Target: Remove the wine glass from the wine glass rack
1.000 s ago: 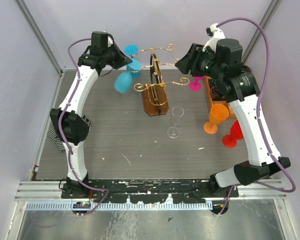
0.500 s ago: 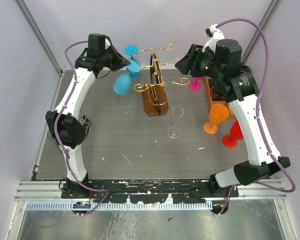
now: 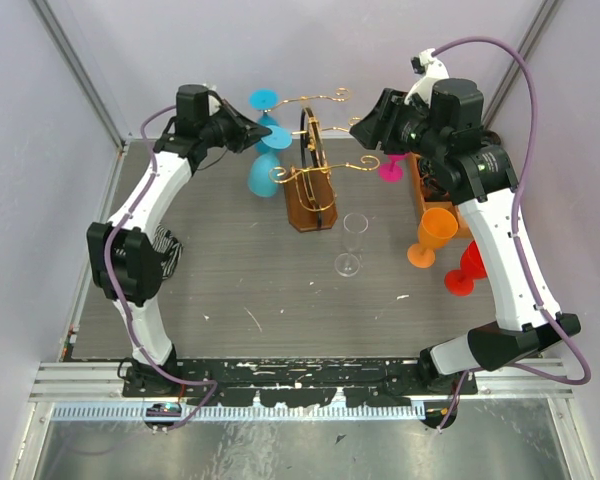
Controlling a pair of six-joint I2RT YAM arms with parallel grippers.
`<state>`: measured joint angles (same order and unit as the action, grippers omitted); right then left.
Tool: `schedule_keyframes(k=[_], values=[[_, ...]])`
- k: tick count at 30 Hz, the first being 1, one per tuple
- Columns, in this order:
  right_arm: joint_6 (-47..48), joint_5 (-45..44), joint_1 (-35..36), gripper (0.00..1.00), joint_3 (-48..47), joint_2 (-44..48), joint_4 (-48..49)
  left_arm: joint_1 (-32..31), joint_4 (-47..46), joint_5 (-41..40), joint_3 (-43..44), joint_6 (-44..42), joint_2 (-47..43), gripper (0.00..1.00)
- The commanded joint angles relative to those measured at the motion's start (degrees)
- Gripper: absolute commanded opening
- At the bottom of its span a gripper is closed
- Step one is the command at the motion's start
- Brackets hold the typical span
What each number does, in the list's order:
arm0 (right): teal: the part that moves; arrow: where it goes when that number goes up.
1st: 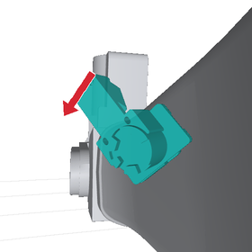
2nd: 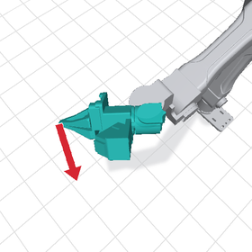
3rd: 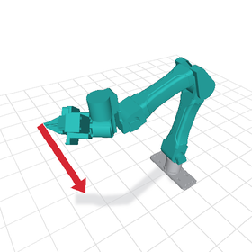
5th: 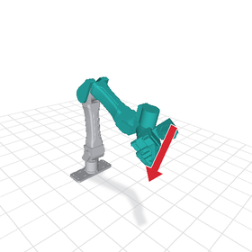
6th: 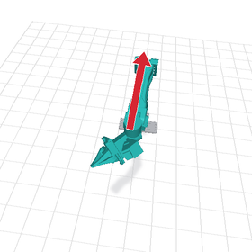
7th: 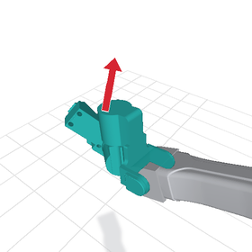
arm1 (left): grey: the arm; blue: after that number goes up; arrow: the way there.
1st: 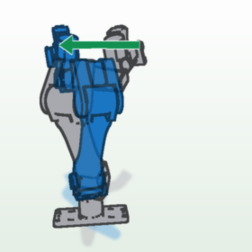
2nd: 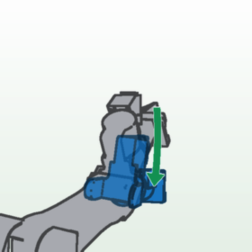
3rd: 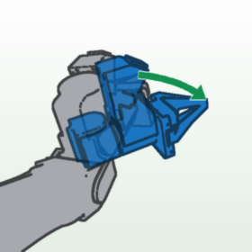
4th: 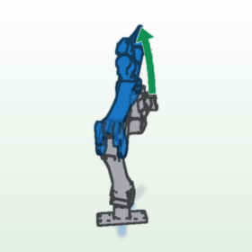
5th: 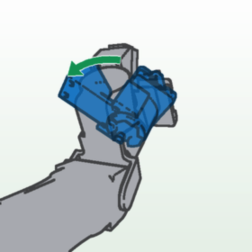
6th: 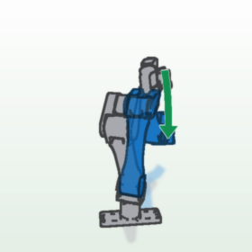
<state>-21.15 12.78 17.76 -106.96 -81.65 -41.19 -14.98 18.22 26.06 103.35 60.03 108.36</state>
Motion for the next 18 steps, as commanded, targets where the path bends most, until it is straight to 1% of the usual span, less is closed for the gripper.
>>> schedule_keyframes(k=[1, 7, 11, 14, 18], values=[[0.3, 1.0, -0.4, 0.56, -0.5, 0.7, 3.1, -0.3, -8.7, 5.1, 0.1, 4.9, 0.6, 0.0], [0.1, 1.4, -0.4, 0.56, -0.9, 0.4, 3.0, 0.1, -16.5, 5.3, 7.0, 7.0, 7.4, 0.0], [0.2, 1.2, -0.5, 0.57, -2.0, 0.5, 2.3, 1.7, -17.6, 5.2, 10.5, 7.6, 10.7, 0.0], [0.6, 1.0, -0.5, 0.56, -2.5, 0.7, 1.8, 4.2, -16.3, 4.6, 9.5, 5.8, 9.4, 0.0], [0.7, 0.8, -0.6, 0.57, -2.3, 0.8, 1.8, 8.3, -13.5, 3.4, 4.5, 0.9, 3.1, 0.0]])
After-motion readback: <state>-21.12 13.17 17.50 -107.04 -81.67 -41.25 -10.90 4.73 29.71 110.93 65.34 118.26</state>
